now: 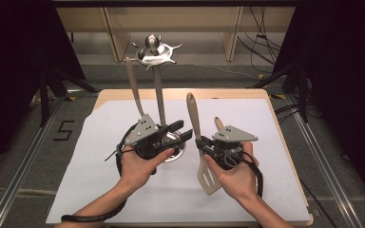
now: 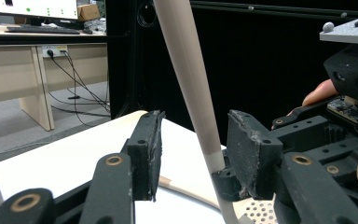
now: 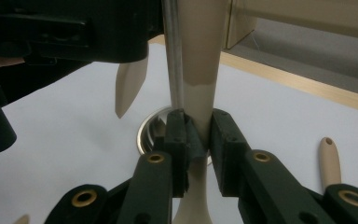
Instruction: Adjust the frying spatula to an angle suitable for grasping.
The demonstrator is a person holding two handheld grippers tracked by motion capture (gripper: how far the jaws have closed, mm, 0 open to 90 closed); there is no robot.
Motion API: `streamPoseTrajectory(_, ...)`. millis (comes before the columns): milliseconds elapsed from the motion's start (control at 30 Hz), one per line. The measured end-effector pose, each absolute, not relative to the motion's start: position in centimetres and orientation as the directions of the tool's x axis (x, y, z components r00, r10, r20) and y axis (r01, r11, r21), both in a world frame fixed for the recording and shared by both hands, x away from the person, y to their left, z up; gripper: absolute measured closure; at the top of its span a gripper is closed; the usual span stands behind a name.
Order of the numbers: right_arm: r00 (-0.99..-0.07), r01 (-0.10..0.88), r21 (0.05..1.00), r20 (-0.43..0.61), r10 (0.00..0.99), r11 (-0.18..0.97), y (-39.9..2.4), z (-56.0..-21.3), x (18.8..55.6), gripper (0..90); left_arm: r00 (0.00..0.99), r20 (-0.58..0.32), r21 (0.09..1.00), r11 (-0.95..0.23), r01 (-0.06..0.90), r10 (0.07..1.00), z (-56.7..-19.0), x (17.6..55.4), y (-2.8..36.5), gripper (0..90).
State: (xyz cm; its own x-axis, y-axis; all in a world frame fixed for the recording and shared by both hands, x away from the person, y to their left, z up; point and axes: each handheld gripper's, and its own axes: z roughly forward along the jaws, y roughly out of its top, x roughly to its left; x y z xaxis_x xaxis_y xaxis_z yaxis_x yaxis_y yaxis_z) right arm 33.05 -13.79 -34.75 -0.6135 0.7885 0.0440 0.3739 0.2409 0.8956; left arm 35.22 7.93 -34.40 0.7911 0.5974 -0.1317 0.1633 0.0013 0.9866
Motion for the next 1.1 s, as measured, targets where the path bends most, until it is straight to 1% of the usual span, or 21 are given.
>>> streamPoseTrajectory(100, -0.627, 0.369, 0.888, 0.021, 0.779, 0.273, -13.9, -34.6, 33.0, 78.6, 0.791, -0.142, 0.985, 0.008, 0.17, 0.595, -34.4, 35.4, 7.6, 55.6)
streamPoseTrajectory(167, -0.62, 0.397, 0.882, 0.055, 0.783, 0.252, -13.6, -34.6, 32.8, 78.6, 0.791, -0.149, 0.984, 0.011, 0.177, 0.593, -34.5, 35.5, 7.5, 56.1)
streamPoseTrajectory(300, -0.637, 0.364, 0.889, 0.02, 0.771, 0.278, -13.6, -34.6, 32.9, 78.6, 0.793, -0.16, 0.983, 0.017, 0.185, 0.588, -34.5, 35.7, 7.3, 57.4)
streamPoseTrajectory(400, -0.634, 0.379, 0.886, 0.038, 0.772, 0.268, -13.3, -34.6, 32.8, 78.6, 0.793, -0.163, 0.982, 0.022, 0.186, 0.586, -34.4, 35.7, 7.2, 58.0)
streamPoseTrajectory(467, -0.637, 0.366, 0.889, 0.023, 0.77, 0.276, -13.3, -34.6, 32.9, 78.6, 0.795, -0.158, 0.983, 0.018, 0.182, 0.585, -34.3, 35.8, 7.2, 59.0)
streamPoseTrajectory(500, -0.631, 0.378, 0.887, 0.038, 0.775, 0.264, -13.2, -34.6, 32.8, 78.6, 0.795, -0.157, 0.983, 0.018, 0.181, 0.585, -34.2, 35.8, 7.2, 59.4)
streamPoseTrajectory(533, -0.629, 0.367, 0.895, 0.037, 0.777, 0.254, -13.0, -34.7, 32.8, 78.6, 0.796, -0.157, 0.983, 0.019, 0.18, 0.585, -34.2, 35.8, 7.1, 59.8)
streamPoseTrajectory(567, -0.63, 0.355, 0.898, 0.026, 0.776, 0.258, -13.0, -34.7, 32.8, 78.6, 0.797, -0.156, 0.984, 0.018, 0.179, 0.584, -34.1, 35.8, 7.1, 60.4)
streamPoseTrajectory(600, -0.636, 0.371, 0.888, 0.03, 0.771, 0.271, -13.0, -34.6, 32.7, 78.6, 0.797, -0.156, 0.984, 0.02, 0.178, 0.584, -34.1, 35.7, 7.1, 61.2)
streamPoseTrajectory(733, -0.636, 0.372, 0.888, 0.032, 0.771, 0.27, -12.8, -34.5, 32.6, 78.6, 0.797, -0.152, 0.985, 0.018, 0.174, 0.585, -34.0, 35.7, 7.0, 64.2)
streamPoseTrajectory(800, -0.64, 0.336, 0.901, 0.006, 0.768, 0.273, -12.8, -34.6, 32.7, 78.6, 0.797, -0.148, 0.985, 0.015, 0.172, 0.585, -34.0, 35.7, 7.0, 66.2)
streamPoseTrajectory(867, -0.651, 0.34, 0.894, -0.001, 0.759, 0.292, -12.9, -34.5, 32.6, 78.6, 0.797, -0.146, 0.985, 0.015, 0.17, 0.587, -34.0, 35.7, 7.1, 68.7)
streamPoseTrajectory(900, -0.648, 0.346, 0.893, 0.007, 0.761, 0.287, -12.8, -34.5, 32.6, 78.6, 0.806, -0.124, 0.988, 0.0, 0.152, 0.578, -33.9, 35.8, 7.2, 69.3)
streamPoseTrajectory(1100, -0.645, 0.35, 0.893, 0.012, 0.764, 0.282, -12.7, -34.5, 32.5, 78.4, 0.804, -0.149, 0.985, 0.016, 0.171, 0.576, -33.9, 35.8, 7.2, 71.3)
